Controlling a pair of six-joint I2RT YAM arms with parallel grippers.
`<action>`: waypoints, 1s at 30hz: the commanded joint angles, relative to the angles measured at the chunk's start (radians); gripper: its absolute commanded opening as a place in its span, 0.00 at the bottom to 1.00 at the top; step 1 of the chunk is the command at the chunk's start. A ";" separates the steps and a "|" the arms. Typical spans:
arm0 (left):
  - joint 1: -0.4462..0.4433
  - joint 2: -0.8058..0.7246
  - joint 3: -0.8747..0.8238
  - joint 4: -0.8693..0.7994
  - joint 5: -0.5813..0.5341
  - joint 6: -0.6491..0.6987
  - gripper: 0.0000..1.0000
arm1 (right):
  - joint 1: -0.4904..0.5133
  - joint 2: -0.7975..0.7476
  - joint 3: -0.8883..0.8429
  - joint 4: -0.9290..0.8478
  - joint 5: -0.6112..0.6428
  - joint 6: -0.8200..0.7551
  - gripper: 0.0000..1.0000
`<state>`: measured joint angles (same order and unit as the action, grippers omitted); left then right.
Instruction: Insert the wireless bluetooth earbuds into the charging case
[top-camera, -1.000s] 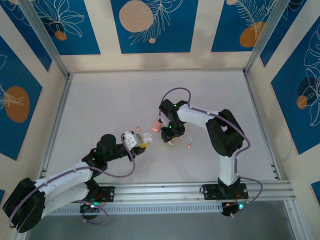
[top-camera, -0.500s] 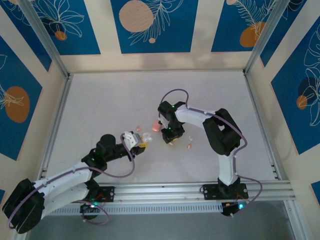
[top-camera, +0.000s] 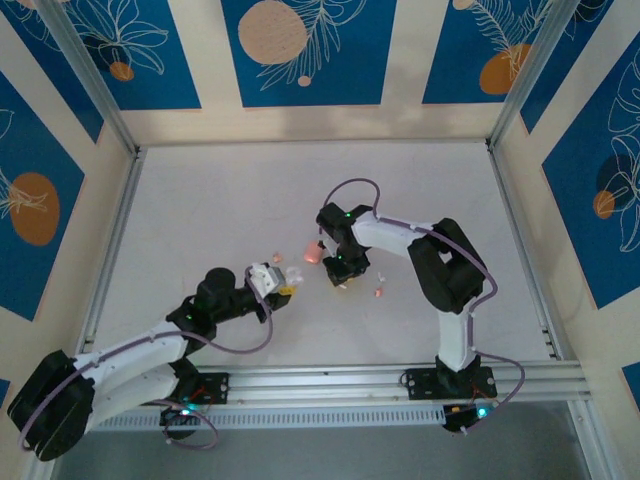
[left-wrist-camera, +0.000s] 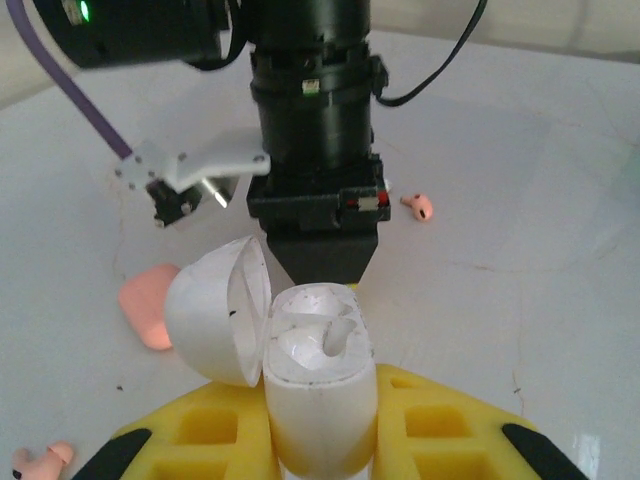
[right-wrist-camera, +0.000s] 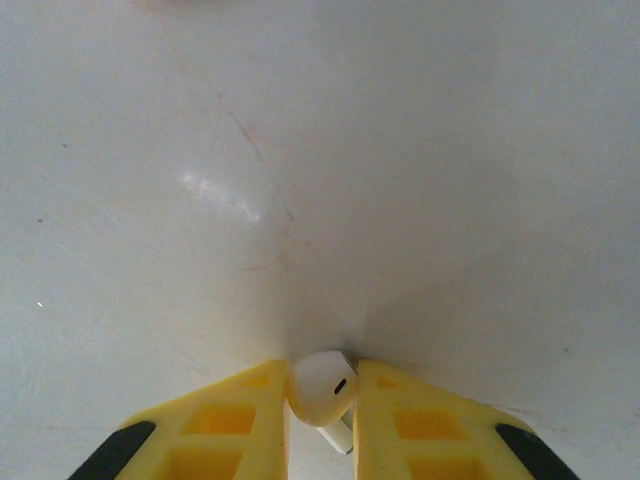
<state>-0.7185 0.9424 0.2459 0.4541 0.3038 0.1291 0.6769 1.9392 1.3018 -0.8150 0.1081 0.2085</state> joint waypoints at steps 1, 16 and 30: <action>-0.004 0.067 -0.039 0.194 -0.008 -0.035 0.17 | 0.012 -0.093 -0.079 0.140 -0.028 0.090 0.21; -0.017 0.430 -0.022 0.649 -0.030 -0.094 0.15 | -0.057 -0.441 -0.433 0.690 -0.170 0.254 0.19; -0.031 0.647 0.015 0.914 -0.047 -0.136 0.15 | -0.105 -0.635 -0.623 1.011 -0.285 0.310 0.19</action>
<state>-0.7338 1.5627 0.2424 1.2346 0.2687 0.0216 0.5755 1.3441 0.7055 0.0994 -0.1326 0.5003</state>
